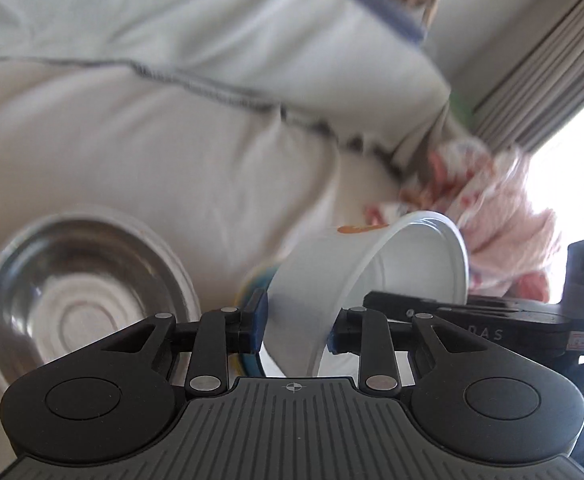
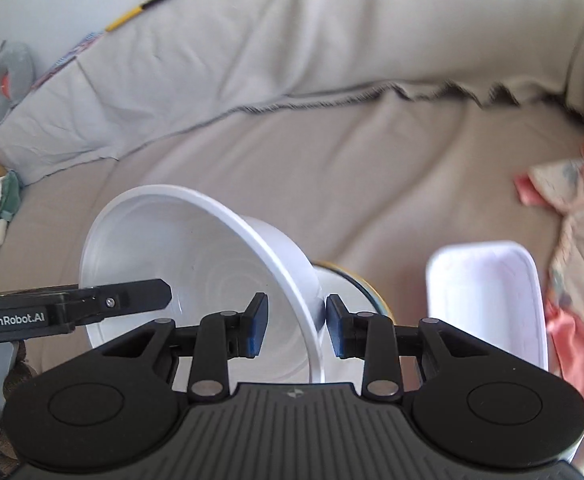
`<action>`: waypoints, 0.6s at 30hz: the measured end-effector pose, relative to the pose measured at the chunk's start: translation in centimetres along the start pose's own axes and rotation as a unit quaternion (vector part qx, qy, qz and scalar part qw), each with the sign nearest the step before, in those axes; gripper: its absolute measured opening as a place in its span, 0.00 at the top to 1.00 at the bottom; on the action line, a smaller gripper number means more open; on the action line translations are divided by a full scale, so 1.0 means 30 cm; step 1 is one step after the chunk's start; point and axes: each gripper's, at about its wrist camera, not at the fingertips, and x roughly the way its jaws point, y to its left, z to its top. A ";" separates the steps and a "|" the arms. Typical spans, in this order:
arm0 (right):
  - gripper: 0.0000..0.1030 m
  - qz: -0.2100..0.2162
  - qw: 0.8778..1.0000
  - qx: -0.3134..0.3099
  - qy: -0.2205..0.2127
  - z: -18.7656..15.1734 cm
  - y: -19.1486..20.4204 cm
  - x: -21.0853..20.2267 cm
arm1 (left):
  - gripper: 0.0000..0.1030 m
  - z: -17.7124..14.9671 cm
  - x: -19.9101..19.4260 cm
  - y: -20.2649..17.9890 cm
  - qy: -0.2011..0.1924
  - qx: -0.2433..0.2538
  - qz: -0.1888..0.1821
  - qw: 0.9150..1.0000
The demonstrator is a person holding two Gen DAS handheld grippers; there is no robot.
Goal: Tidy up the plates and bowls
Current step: 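Carry the white plastic bowl and lower it into the blue bowl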
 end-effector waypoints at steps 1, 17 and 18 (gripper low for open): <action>0.69 0.002 1.000 0.006 -0.002 -0.021 -0.024 0.010 | 0.72 -0.013 0.030 -0.005 0.010 0.001 0.008 1.000; 0.67 -0.026 0.993 0.028 -0.108 -0.186 -0.152 0.024 | 0.73 -0.061 -0.010 -0.066 -0.028 0.032 0.057 0.997; 0.67 -0.025 0.993 0.032 -0.111 -0.195 -0.158 0.023 | 0.73 -0.064 -0.007 -0.058 -0.025 0.030 0.061 0.997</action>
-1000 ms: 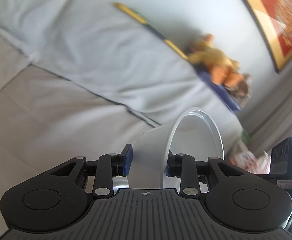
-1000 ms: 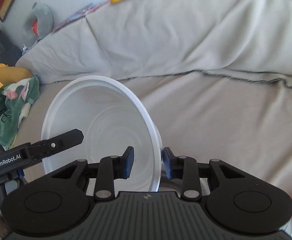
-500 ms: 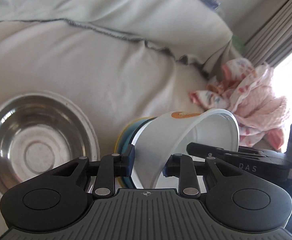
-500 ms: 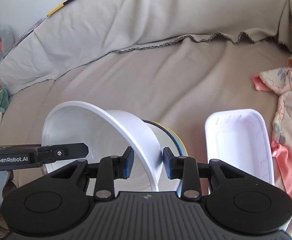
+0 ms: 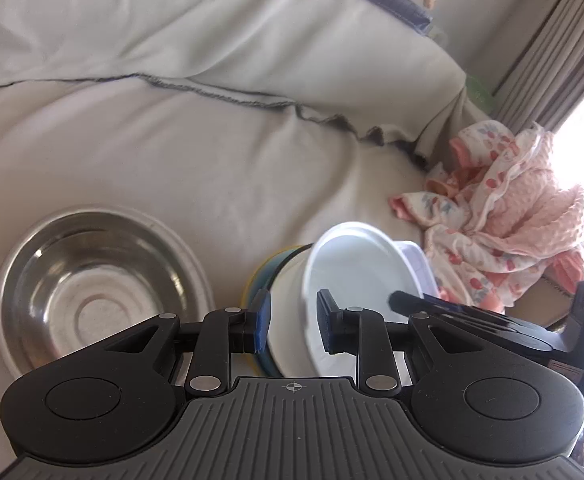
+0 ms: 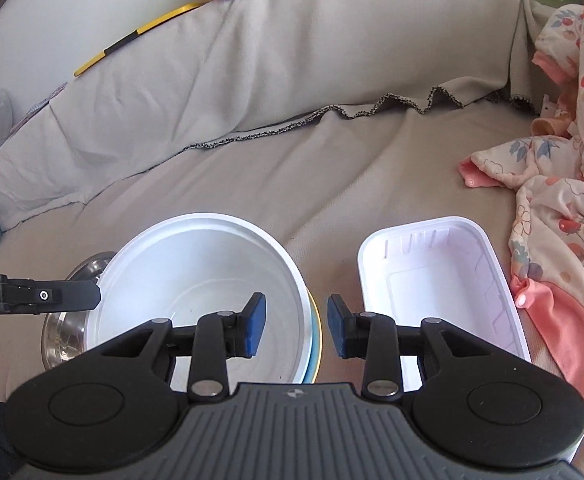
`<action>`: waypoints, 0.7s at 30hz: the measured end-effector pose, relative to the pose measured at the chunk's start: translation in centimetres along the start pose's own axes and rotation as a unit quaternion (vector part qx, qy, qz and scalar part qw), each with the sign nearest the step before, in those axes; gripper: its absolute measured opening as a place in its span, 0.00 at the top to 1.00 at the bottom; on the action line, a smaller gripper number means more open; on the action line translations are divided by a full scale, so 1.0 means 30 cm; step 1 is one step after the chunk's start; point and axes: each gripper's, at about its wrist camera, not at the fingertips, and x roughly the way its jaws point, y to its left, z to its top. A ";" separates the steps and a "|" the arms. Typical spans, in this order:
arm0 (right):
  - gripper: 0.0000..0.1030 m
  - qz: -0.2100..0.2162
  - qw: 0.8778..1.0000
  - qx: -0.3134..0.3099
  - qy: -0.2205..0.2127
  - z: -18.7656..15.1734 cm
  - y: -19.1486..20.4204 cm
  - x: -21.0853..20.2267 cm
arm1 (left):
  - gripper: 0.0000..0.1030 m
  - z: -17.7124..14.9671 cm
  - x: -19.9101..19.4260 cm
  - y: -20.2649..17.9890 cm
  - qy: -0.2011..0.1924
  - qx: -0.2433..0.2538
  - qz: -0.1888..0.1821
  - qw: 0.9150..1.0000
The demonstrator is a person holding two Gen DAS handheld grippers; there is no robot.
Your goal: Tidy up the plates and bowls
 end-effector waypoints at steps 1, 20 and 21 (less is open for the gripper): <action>0.67 -0.001 1.000 0.003 0.000 -0.010 -0.004 -0.002 | 0.74 -0.005 0.011 0.011 0.006 -0.004 0.002 1.000; 0.57 0.018 0.999 -0.008 -0.049 -0.010 0.111 -0.188 | 0.74 0.003 -0.147 0.229 -0.036 -0.009 0.028 0.999; 0.54 0.046 0.998 0.004 -0.042 -0.022 0.136 -0.206 | 0.74 -0.003 -0.163 0.265 -0.044 -0.014 0.047 0.998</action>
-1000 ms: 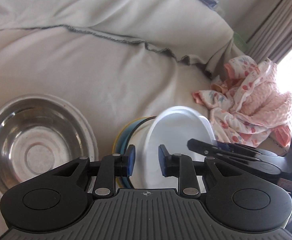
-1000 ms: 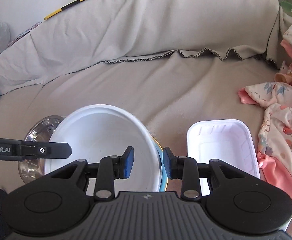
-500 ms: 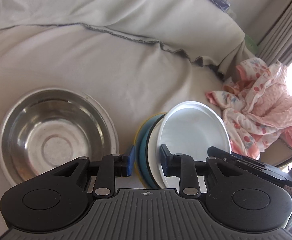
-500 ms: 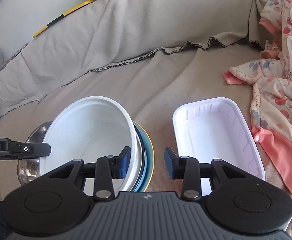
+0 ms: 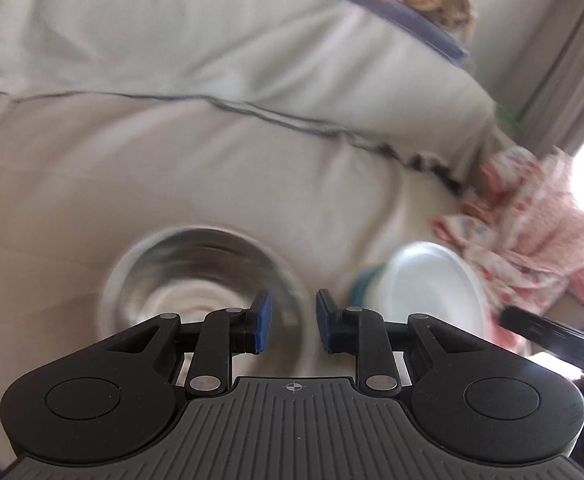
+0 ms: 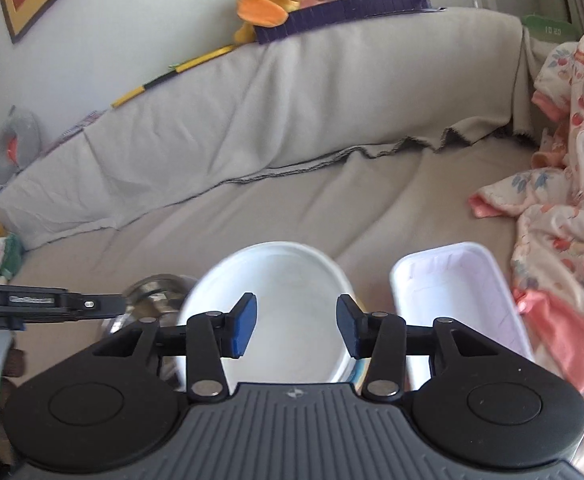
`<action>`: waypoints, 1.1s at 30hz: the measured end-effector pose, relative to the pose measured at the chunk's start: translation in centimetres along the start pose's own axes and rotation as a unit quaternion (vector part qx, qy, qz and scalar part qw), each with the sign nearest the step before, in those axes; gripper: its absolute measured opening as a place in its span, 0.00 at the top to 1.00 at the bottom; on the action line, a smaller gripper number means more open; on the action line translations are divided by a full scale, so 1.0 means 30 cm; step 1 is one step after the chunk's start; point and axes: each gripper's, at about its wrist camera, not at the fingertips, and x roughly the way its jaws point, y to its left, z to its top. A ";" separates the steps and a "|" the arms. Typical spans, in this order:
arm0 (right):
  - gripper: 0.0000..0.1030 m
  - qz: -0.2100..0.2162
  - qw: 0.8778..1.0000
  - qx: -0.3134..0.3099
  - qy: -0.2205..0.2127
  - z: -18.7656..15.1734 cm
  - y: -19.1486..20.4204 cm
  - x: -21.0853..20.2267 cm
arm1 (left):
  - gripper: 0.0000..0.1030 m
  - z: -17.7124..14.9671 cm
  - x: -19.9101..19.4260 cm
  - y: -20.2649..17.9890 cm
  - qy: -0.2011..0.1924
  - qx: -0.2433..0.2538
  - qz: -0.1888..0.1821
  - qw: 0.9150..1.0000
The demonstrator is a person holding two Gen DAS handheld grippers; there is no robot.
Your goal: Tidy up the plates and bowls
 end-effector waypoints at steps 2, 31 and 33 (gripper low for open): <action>0.54 0.060 0.998 0.009 0.028 -0.028 0.068 0.001 | 0.74 -0.009 -0.013 0.091 -0.010 -0.024 0.037 0.999; 0.50 0.021 0.986 0.100 0.128 -0.257 0.340 0.474 | 0.65 -0.061 0.195 0.437 0.039 -0.147 0.002 0.988; 0.49 0.016 0.987 0.095 0.131 -0.251 0.359 0.485 | 0.66 -0.058 0.196 0.442 0.035 -0.150 0.000 0.988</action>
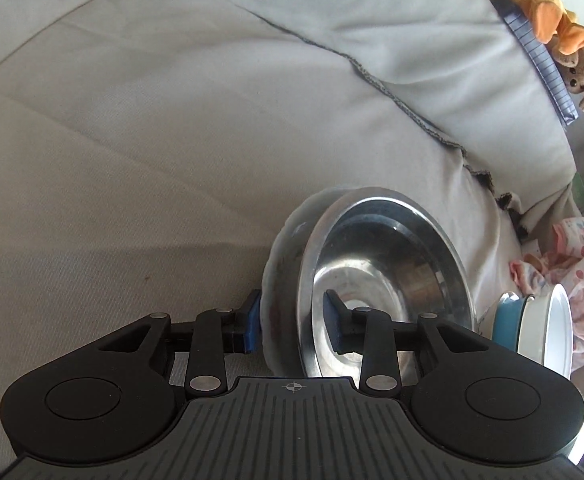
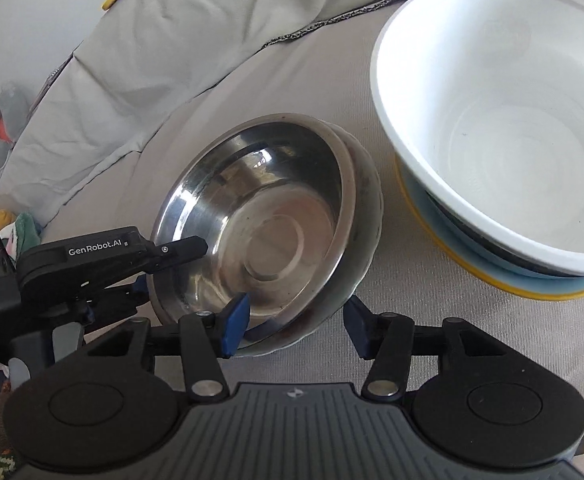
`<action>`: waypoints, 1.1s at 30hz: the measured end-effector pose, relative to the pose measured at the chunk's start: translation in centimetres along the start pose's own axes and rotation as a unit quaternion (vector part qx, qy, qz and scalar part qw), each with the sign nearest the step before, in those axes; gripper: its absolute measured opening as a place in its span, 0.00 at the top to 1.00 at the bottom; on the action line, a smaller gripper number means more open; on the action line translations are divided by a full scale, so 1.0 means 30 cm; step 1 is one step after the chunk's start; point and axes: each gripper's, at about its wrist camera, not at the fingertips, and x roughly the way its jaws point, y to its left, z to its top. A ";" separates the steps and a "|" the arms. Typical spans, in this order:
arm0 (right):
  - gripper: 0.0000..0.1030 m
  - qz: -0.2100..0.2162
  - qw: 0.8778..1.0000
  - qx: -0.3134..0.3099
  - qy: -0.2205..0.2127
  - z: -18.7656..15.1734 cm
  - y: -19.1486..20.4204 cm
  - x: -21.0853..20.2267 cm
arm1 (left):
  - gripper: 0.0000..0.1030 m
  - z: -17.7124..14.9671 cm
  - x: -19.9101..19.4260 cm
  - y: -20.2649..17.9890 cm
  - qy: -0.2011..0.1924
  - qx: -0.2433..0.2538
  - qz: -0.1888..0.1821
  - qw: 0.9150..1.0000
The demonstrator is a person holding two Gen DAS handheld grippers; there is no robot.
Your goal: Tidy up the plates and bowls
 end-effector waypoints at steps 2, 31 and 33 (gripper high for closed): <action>0.49 -0.004 1.000 -0.001 0.002 0.008 0.010 0.007 | 0.66 0.010 0.000 0.002 -0.002 -0.003 -0.002 1.000; 0.22 -0.059 0.912 -0.249 -0.320 0.050 -0.164 -0.637 | 0.82 -0.133 -0.404 -0.556 -0.157 0.168 -0.207 0.951; 0.21 -0.071 0.914 -0.258 -0.306 0.084 -0.195 -0.652 | 0.82 -0.162 -0.357 -0.646 -0.121 0.200 -0.146 0.961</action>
